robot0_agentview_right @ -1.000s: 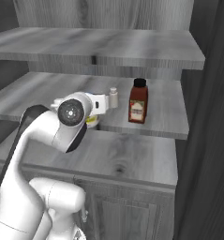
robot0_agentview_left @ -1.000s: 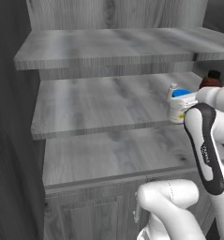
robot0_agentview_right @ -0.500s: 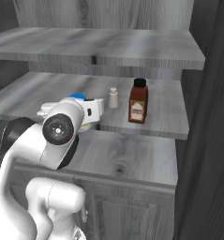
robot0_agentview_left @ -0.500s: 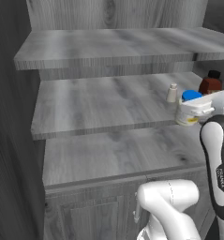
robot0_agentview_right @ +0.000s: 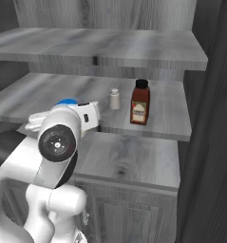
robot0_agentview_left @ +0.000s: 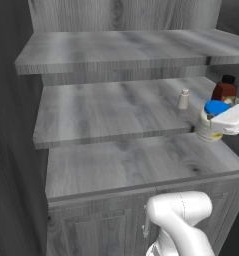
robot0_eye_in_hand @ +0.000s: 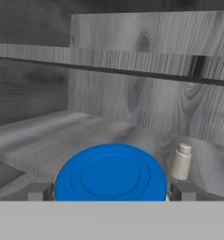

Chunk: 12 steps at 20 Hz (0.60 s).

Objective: Collect the paprika, mayonnaise, and shaker from the cabinet and place them next to the stove.

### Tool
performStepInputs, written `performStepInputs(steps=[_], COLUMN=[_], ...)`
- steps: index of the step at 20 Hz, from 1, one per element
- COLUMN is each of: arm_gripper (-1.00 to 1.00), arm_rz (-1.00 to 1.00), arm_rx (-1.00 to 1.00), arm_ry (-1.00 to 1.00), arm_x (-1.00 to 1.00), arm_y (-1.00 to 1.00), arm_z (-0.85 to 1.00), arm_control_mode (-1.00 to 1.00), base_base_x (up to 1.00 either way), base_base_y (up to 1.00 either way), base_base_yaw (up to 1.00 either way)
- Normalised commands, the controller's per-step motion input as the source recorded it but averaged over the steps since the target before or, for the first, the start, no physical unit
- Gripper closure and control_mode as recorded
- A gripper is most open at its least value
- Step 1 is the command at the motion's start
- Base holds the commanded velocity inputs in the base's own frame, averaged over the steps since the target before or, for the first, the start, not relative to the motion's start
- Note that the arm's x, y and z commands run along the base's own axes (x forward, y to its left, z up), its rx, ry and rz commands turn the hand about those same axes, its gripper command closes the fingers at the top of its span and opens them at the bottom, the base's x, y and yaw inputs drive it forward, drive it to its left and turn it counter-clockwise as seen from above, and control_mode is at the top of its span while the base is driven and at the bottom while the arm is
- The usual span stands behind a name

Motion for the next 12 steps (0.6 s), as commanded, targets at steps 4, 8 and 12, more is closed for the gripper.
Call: performStepInputs(steps=[4, 8, 12], arm_gripper=[1.00, 1.00, 1.00], arm_rz=[0.14, 0.14, 0.08], arm_rx=[-0.04, -0.02, 0.00], arm_ry=[0.00, 0.00, -0.02], arm_x=[-0.57, -0.60, -0.66], arm_y=[0.00, 0.00, 0.01], arm_z=[0.23, 0.11, 0.00], arm_control_mode=[-1.00, -1.00, -1.00], base_base_x=[0.00, 0.00, 0.00], base_base_y=[0.00, 0.00, 0.00], base_base_yaw=[0.00, 0.00, 0.00])
